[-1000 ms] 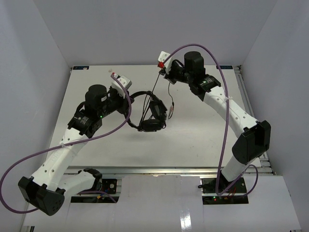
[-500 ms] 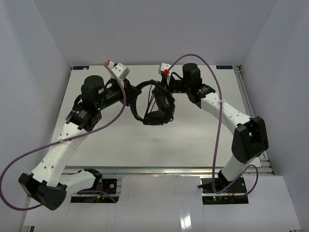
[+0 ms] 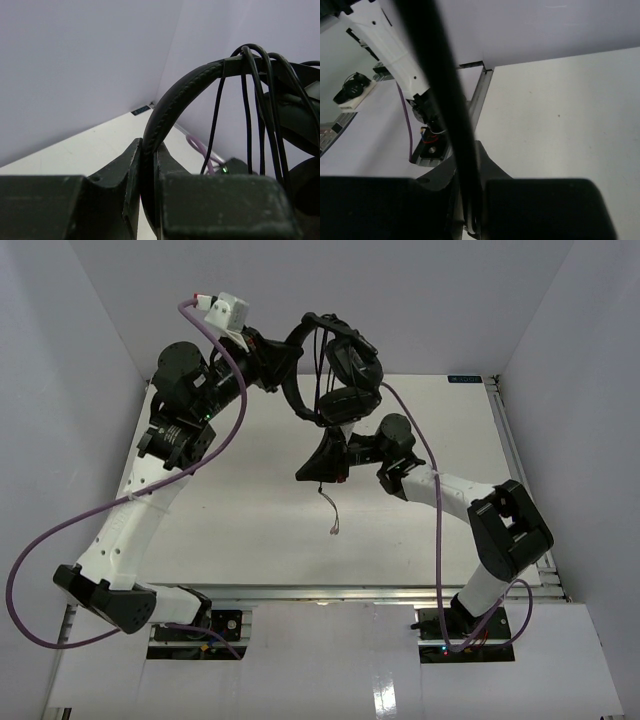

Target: Wrap the headphones

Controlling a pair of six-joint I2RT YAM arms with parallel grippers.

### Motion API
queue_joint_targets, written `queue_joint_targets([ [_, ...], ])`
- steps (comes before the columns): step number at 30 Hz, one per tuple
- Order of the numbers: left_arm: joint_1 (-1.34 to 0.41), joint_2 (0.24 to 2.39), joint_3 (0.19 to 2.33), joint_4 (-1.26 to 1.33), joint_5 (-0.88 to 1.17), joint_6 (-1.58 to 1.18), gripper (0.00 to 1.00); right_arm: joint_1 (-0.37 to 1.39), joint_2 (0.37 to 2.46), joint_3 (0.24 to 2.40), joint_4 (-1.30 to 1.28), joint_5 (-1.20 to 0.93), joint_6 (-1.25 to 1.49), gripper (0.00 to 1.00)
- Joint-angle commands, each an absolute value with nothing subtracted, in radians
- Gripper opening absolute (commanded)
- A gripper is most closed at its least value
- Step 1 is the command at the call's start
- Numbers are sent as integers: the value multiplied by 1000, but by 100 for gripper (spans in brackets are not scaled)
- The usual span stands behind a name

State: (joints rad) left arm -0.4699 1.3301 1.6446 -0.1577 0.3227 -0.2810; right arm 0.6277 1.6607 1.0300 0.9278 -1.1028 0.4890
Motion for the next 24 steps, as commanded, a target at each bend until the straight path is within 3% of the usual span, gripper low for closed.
queue_joint_targets([
  [1,-474,1344,1777,-136,120,-294,0,669,1600,971,1108,-1117,587,13],
  [9,-471,1394,1894,-138,-121,-242,0,701,1511,928,1050,-1089,528,13],
  [24,-447,1443,1900,-137,-265,-138,0,703,1459,931,897,-1074,399,8],
])
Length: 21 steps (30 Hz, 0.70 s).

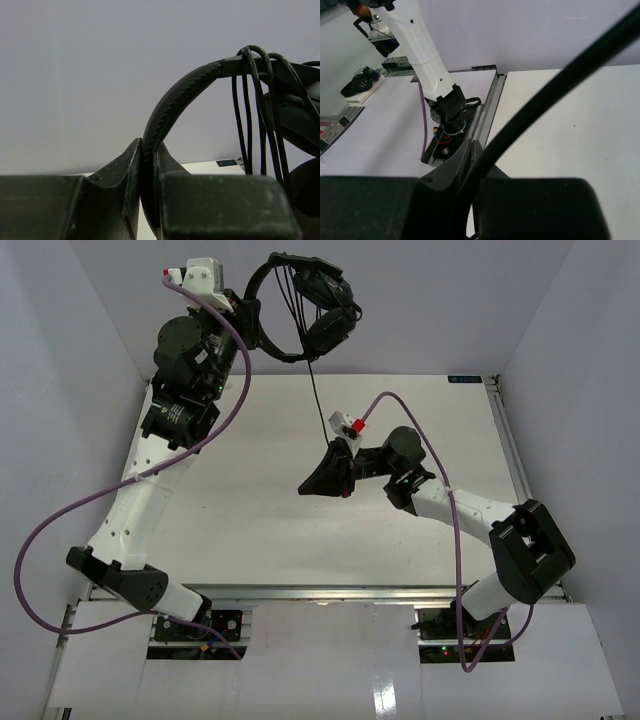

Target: Wrap the headphones

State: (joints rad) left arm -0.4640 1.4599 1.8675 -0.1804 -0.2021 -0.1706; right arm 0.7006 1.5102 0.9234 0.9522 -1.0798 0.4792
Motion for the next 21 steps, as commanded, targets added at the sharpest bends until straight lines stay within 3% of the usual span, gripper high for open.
queue_joint_targets([
  [1,-446,1446,1897,-139,-273,-126,0,704,1454,938,864,-1070,377,8],
  [9,-407,1447,1725,-115,-358,-2,0,709,1422,1144,210,-908,-88,8],
  [17,-363,1492,1486,-156,-296,16,0,838,1427,1465,-429,-377,-602,8],
  [21,-362,1494,1387,-170,-264,35,0,890,1400,1504,-460,-115,-735,8],
])
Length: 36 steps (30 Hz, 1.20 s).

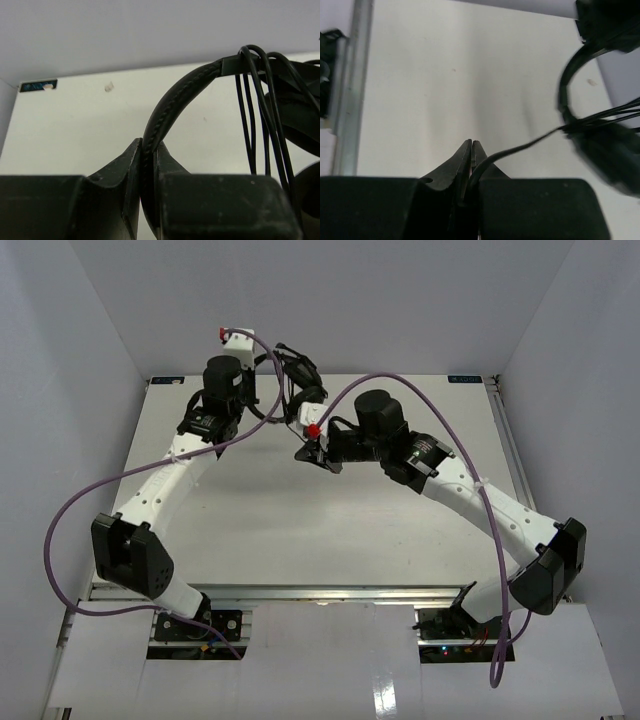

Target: Wrap the headphones

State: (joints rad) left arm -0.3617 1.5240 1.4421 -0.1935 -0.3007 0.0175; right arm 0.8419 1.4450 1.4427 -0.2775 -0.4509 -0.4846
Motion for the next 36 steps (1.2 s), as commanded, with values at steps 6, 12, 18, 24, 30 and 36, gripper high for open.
queue_joint_targets([
  [6,-373,1459,1216,-174,-85,46,0,918,1389,1491,-340,128,-918,8],
  [12,-387,1371,1105,-184,130,84,0,919,1407,1403,-178,289,-1097,8],
  [18,-420,1332,1095,-268,286,97,0,917,1437,1313,-3,373,-1212,8],
  [24,-448,1299,1083,-344,354,91,0,907,1465,1330,55,359,-1217,10],
  [30,-453,1258,1086,-388,379,77,0,872,1472,1337,50,283,-1167,13],
  [36,-453,1255,1107,-412,393,46,0,820,1448,1342,-29,120,-1064,13],
])
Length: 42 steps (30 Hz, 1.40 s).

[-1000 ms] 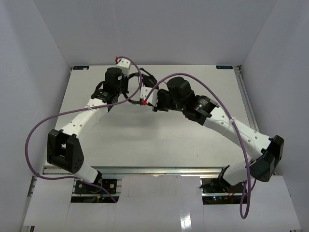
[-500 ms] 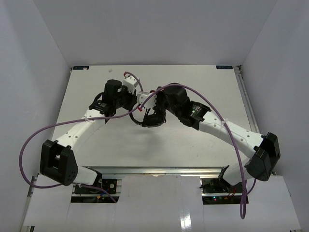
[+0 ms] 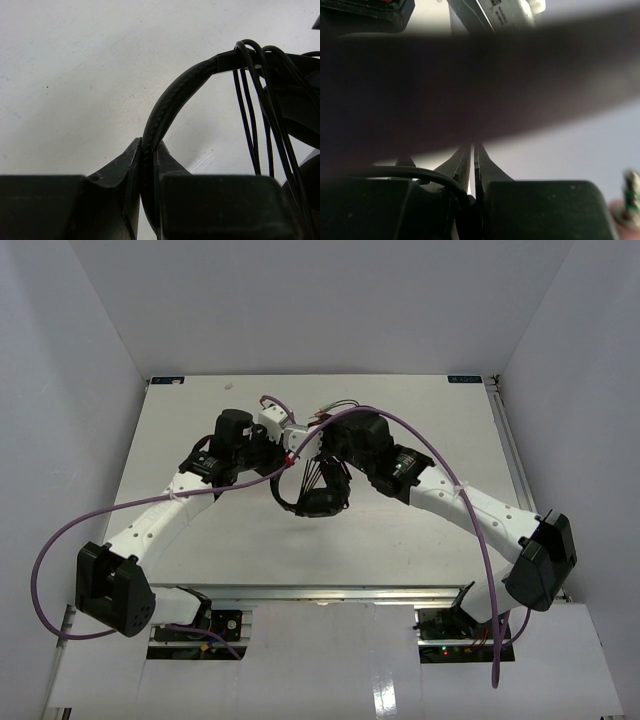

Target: Wrap the headphones

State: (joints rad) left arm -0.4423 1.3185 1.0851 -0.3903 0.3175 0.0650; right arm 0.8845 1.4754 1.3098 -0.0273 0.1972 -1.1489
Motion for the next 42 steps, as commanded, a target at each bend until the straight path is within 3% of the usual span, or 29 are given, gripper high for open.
queue_joint_targets([
  [1,-453,1256,1110,-414,397,38,0,813,1444,1342,-41,100,-1054,13],
  [14,-453,1305,1183,-425,459,-37,0,746,1422,1437,-180,-160,-980,12],
  [42,-453,1234,1253,-509,561,29,0,617,1552,1543,-181,-407,-836,15],
])
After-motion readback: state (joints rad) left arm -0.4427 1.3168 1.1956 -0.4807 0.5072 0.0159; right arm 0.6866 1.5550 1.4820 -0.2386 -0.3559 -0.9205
